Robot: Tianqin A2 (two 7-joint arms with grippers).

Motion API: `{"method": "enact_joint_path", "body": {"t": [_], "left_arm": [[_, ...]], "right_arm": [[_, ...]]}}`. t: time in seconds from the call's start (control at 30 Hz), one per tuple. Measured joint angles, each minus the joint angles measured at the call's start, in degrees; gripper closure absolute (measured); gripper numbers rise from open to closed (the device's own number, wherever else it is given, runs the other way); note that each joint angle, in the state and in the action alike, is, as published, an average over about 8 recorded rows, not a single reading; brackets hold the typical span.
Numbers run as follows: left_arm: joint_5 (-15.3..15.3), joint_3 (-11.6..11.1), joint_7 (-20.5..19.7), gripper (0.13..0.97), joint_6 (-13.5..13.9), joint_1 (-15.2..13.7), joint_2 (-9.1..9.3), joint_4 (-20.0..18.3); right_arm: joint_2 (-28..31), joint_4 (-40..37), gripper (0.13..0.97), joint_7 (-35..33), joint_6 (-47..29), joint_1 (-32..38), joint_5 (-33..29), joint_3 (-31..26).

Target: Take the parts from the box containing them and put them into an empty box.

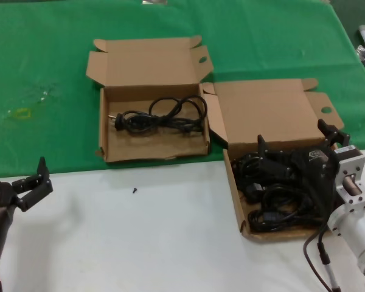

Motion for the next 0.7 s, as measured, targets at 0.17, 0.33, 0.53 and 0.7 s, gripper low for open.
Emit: {"method": "enact_joint_path", "body": {"t": [0.17, 0.33, 0.53, 0.7], "left_arm": [[0.0, 0.0, 0.0, 0.132, 0.0, 0.0, 0.0, 0.0], [0.0, 0.0, 0.0, 0.132, 0.0, 0.0, 0.0, 0.0], [0.0, 0.0, 0.0, 0.132, 0.0, 0.0, 0.0, 0.0], [0.0, 0.0, 0.0, 0.132, 0.0, 0.0, 0.0, 0.0]], "right_arm": [[0.0, 0.0, 0.129, 0.0, 0.0, 0.0, 0.0, 0.0], [0.0, 0.0, 0.129, 0.0, 0.0, 0.0, 0.0, 0.0], [0.0, 0.0, 0.129, 0.0, 0.0, 0.0, 0.0, 0.0], [0.0, 0.0, 0.129, 0.0, 0.0, 0.0, 0.0, 0.0]]}}
